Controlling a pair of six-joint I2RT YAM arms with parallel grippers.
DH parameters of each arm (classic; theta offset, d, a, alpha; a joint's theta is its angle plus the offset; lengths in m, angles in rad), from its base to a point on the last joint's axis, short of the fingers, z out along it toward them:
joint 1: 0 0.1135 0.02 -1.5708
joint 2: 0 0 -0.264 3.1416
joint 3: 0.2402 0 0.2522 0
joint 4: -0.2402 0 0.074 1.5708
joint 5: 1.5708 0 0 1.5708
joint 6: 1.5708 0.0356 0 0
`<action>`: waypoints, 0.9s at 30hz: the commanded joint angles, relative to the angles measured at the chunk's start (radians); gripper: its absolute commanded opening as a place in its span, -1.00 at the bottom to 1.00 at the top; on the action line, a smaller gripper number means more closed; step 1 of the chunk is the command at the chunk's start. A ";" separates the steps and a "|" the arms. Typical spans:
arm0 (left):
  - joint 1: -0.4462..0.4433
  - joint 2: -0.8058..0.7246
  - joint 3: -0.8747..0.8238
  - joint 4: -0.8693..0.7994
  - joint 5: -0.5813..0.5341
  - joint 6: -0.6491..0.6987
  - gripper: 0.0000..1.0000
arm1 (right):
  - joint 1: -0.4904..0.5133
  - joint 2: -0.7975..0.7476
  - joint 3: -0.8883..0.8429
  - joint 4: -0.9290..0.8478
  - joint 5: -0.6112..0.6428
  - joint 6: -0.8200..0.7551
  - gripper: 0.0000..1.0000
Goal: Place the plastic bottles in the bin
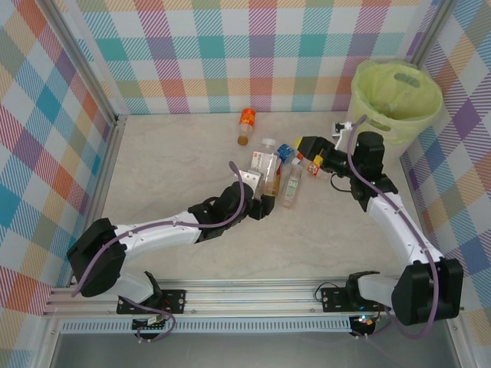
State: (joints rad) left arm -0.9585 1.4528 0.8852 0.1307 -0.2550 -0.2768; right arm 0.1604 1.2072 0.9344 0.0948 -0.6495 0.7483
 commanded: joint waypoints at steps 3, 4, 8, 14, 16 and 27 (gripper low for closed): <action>0.007 0.009 0.041 0.017 0.075 0.064 -0.01 | 0.043 0.061 0.112 -0.137 -0.007 -0.052 0.99; 0.007 0.010 0.041 0.018 0.074 0.064 -0.01 | 0.046 0.079 0.134 -0.174 -0.011 -0.074 0.99; 0.006 0.009 0.041 0.027 0.088 0.075 -0.02 | 0.060 0.122 0.171 -0.215 -0.003 -0.102 0.99; 0.006 0.024 0.053 0.021 0.117 0.096 -0.02 | 0.092 0.153 0.221 -0.262 0.010 -0.166 0.90; 0.006 0.029 0.057 0.020 0.125 0.097 -0.02 | 0.100 0.178 0.253 -0.300 0.013 -0.172 0.83; 0.006 0.035 0.062 0.016 0.142 0.094 -0.01 | 0.125 0.285 0.344 -0.380 0.063 -0.179 0.23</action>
State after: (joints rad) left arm -0.9585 1.4849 0.9138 0.1333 -0.1265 -0.1955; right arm 0.2741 1.4761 1.2358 -0.2367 -0.5919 0.5934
